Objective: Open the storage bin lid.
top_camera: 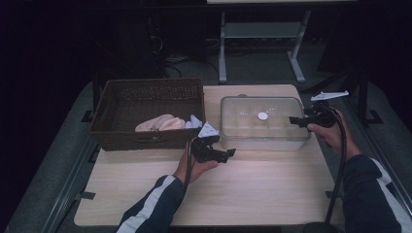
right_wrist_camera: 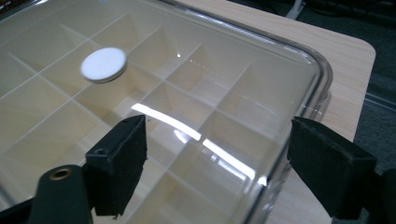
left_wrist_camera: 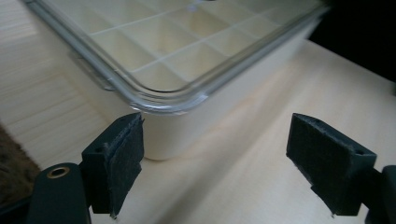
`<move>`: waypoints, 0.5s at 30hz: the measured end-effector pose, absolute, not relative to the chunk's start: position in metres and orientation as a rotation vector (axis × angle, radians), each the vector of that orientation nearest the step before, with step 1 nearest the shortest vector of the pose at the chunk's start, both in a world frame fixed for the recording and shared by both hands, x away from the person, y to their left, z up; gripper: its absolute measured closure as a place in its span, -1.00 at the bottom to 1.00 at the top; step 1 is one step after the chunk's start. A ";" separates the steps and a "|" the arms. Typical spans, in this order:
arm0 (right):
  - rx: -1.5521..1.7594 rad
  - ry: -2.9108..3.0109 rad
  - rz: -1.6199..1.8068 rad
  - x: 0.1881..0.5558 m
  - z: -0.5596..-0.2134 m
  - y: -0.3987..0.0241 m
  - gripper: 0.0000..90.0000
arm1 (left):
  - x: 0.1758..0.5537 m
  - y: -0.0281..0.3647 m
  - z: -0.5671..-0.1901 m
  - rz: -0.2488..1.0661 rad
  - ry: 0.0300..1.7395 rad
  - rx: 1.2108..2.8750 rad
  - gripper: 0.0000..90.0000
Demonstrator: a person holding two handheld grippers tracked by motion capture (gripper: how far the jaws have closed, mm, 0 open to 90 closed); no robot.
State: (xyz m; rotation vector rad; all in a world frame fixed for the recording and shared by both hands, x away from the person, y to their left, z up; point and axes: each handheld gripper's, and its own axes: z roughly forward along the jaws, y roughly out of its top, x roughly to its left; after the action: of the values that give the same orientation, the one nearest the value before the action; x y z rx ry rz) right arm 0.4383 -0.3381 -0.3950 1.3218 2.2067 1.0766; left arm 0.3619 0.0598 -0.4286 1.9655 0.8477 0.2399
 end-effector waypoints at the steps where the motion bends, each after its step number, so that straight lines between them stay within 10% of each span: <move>1: 1.345 2.217 1.053 0.444 -0.398 -0.341 -0.60 | 0.364 0.059 -0.430 0.233 0.865 1.945 -0.58; 15: 1.449 2.228 1.162 0.461 -0.412 -0.354 -0.76 | 0.380 0.043 -0.439 0.318 0.986 1.856 -0.59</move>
State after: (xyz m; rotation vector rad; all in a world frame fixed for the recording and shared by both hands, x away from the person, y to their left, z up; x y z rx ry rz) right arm 0.4615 -0.3538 -0.4117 1.4489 2.2284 1.1617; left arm 0.3804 0.0428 -0.4393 1.8559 0.9859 0.3175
